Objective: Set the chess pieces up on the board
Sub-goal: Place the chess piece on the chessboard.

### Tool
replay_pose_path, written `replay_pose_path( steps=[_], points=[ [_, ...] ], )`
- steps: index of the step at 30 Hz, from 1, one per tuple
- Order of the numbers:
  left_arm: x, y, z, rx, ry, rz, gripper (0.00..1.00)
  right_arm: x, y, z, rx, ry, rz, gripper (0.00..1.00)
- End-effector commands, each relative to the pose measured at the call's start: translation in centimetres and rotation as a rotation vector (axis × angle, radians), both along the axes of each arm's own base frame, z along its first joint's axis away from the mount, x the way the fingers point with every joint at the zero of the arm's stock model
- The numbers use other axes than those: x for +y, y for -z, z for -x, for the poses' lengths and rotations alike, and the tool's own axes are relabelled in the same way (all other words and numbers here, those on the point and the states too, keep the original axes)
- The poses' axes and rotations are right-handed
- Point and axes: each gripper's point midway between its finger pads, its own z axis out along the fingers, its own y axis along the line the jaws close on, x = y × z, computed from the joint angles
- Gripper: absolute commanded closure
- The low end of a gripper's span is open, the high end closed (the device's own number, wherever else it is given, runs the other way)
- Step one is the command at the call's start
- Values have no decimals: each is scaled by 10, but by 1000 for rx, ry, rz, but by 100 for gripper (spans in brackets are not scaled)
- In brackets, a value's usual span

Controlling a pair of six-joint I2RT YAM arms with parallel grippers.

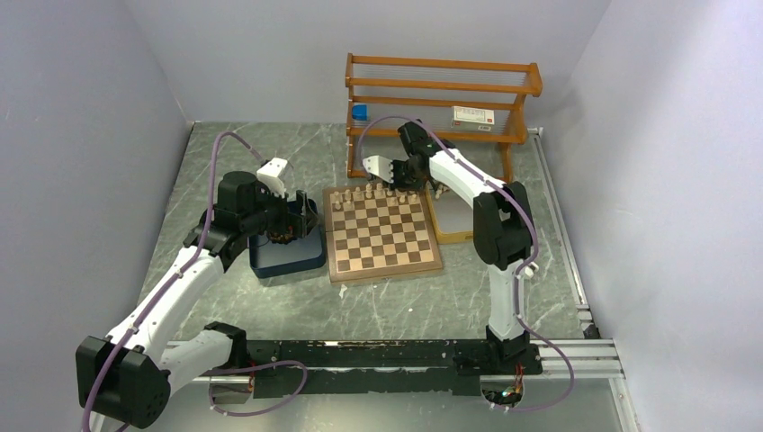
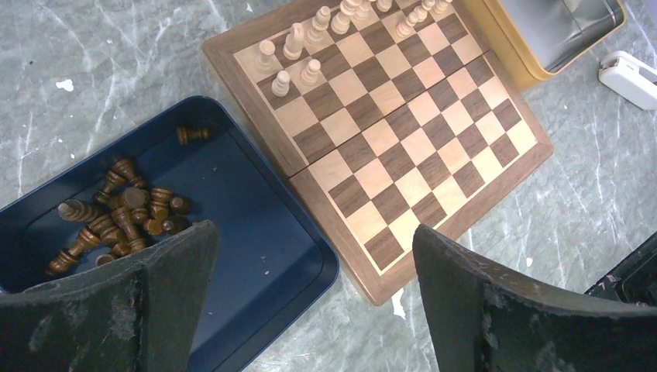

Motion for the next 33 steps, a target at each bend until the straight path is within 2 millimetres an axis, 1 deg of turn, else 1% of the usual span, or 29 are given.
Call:
replay_pose_path(
  steps=[1,8,16,22,30,33],
  points=[
    [-3,-5,-1,-19,22,14,0,-2,-1,-2,10,-14,6,88],
    [-3,-5,-1,-20,20,13,0,0,0,-2,20,-16,4,85],
    [-3,-5,-1,-19,23,12,0,3,-5,-8,-3,-13,-7,77],
    [-3,-5,-1,-17,23,12,0,2,-3,-5,19,-21,0,77],
    [-3,-6,-1,-20,24,14,0,2,-13,-8,-5,-6,-11,76],
    [-3,-6,-1,-20,25,13,0,1,-20,-11,-27,11,-19,72]
  ],
)
